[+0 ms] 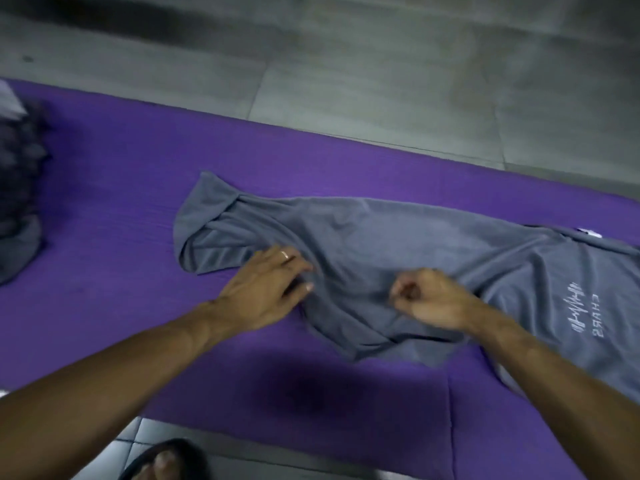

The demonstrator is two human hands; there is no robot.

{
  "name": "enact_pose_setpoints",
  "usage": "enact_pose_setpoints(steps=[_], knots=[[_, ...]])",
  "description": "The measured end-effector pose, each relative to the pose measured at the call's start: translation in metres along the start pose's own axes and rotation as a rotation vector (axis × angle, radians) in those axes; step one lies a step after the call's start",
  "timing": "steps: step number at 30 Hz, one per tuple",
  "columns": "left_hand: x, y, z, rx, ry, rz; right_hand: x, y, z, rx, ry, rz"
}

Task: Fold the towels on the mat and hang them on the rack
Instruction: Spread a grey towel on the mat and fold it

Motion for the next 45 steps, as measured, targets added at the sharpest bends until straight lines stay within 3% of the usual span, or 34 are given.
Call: enact_pose_setpoints(steps=[2,5,8,9,11,14,16,18,21,23,25,28,34,37,40,42,45], knots=[[0.038,0.023,-0.016,-0.134,0.188,0.034,0.044,0.022,0.038,-0.181,0.059,0.112],[0.100,0.048,-0.055,-0.279,0.533,0.157,0.117,0.036,0.094,-0.296,0.143,0.034],[0.168,0.044,-0.101,-0.242,1.002,0.066,0.179,0.039,0.138,-0.353,0.219,-0.119],[0.186,0.036,-0.110,-0.193,1.088,-0.001,0.194,0.037,0.150,-0.359,0.222,-0.168],[0.206,0.020,-0.111,-0.094,1.052,-0.065,0.219,0.025,0.173,-0.301,0.219,-0.183],[0.186,0.006,-0.080,-0.072,0.807,-0.278,0.245,-0.006,0.194,-0.122,0.262,-0.136],[0.165,0.009,-0.059,-0.141,0.656,-0.441,0.253,-0.015,0.196,-0.089,0.337,-0.130],[0.155,0.019,-0.042,-0.310,0.567,-0.559,0.245,0.002,0.198,-0.126,0.351,-0.005],[0.171,0.022,-0.031,-0.661,0.811,-0.971,0.207,0.044,0.199,-0.199,0.299,0.160],[0.168,0.006,-0.015,-0.691,0.989,-1.323,0.176,0.066,0.195,-0.226,0.256,0.185],[0.165,-0.005,0.001,-0.437,0.981,-1.193,0.145,0.082,0.190,-0.242,0.198,0.283],[0.156,-0.013,0.018,-0.061,0.745,-0.752,0.108,0.095,0.182,-0.242,0.113,0.476],[0.119,-0.032,0.028,0.179,0.600,-0.794,0.075,0.102,0.163,-0.156,-0.026,0.746],[0.108,-0.024,0.022,0.113,0.546,-0.634,0.089,0.097,0.155,-0.054,0.052,0.919],[0.122,0.008,0.000,-0.043,0.720,-0.467,0.118,0.087,0.153,-0.043,0.125,0.756],[0.131,0.028,-0.025,-0.126,0.837,-0.583,0.143,0.085,0.158,-0.097,0.184,0.629],[0.147,0.057,-0.071,-0.404,0.955,-0.962,0.189,0.095,0.174,-0.245,0.287,0.512]])
Point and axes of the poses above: each hand's wrist, its own z-axis towards the middle knuckle, its own y-axis out of the back of the hand, x = y × z, the point moved 8 cm from there along z, towards the middle knuckle, and after that the axes turned 7 degrees about -y, right-handed, at the moved point
